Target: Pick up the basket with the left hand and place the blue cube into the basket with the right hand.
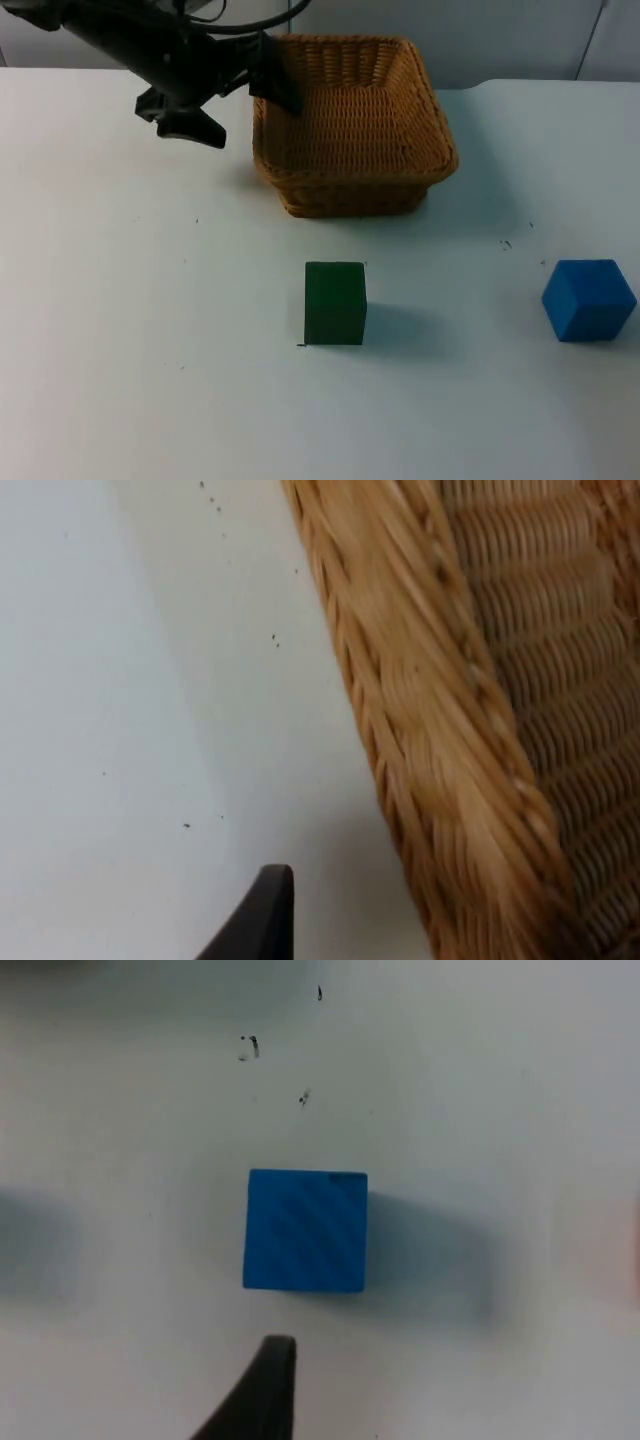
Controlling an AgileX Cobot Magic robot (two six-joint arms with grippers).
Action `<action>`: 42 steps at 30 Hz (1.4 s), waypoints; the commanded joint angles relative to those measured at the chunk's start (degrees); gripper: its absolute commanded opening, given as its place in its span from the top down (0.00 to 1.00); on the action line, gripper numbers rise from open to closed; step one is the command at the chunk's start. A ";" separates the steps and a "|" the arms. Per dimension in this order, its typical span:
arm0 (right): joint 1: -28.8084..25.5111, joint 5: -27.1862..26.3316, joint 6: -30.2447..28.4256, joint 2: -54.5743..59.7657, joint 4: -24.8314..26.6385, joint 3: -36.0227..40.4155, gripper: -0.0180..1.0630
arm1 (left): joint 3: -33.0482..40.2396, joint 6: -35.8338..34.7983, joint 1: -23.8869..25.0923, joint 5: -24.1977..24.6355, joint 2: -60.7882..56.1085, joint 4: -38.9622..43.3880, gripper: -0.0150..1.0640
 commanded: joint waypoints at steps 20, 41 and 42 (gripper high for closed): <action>-0.41 -1.56 -2.54 0.07 3.24 -0.87 0.05 | -5.24 -2.17 -2.42 -2.86 4.15 -0.39 0.65; -0.41 -2.49 -2.54 0.07 3.24 -0.87 0.05 | -5.24 -21.89 -2.21 -2.20 0.48 7.42 0.99; -0.41 -2.49 -2.54 0.07 3.24 -0.87 0.05 | -5.24 -23.35 -1.93 -1.90 -0.44 8.69 0.99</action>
